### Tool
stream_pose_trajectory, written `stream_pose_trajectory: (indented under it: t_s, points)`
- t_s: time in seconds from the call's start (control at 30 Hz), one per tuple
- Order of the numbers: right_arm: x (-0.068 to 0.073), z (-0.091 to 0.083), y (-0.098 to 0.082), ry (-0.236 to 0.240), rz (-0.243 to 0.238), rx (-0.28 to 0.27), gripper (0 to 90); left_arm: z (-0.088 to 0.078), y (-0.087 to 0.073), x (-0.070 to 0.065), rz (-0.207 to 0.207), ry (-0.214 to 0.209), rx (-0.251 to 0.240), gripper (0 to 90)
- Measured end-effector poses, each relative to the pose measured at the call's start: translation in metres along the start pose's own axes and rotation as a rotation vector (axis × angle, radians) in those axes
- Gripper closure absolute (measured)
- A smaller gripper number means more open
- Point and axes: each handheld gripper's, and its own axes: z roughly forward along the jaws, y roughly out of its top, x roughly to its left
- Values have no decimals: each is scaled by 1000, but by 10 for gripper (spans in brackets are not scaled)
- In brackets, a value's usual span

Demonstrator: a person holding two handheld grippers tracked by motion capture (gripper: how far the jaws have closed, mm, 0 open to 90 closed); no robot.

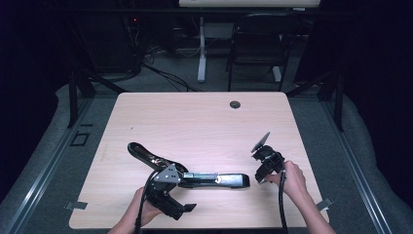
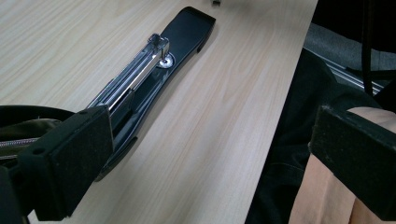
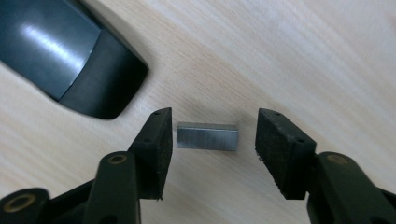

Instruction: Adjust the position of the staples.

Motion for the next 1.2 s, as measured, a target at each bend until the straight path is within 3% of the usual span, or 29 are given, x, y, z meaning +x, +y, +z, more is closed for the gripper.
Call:
stream_pose_trajectory:
  t_s: [0.1, 0.17, 0.23, 0.27, 0.3, 0.37, 0.73, 1.03, 1.2]
  points:
    - [-4, -7, -3, 24, -81, -14, 398, 0, 0, 0, 0, 2, -3, 0]
    - [-6, -9, -6, 51, -97, -25, 337, -1, 0, 0, -3, 1, -4, 0]
    - [-6, -7, -10, 77, -92, -93, 302, -2, 0, 0, -2, 2, -3, 0]
    - [-8, -10, -9, 70, -133, -53, 283, -3, 0, 1, 0, 3, -1, 0]
    - [-7, -8, -11, 81, -132, -78, 276, -3, 0, 0, -2, 2, -3, 0]
    - [-10, -10, -12, 65, -152, -60, 255, -3, 0, 0, -5, 4, -10, 0]
    - [-8, -12, -16, 73, -384, -120, 285, -4, 0, -2, -7, 7, -21, 0]
    - [-8, -13, -15, 59, -386, -127, 301, -5, 0, -1, -5, 11, -21, 0]
    - [-6, -12, -15, 48, -416, -142, 353, -8, 0, 1, -11, 13, -30, 0]
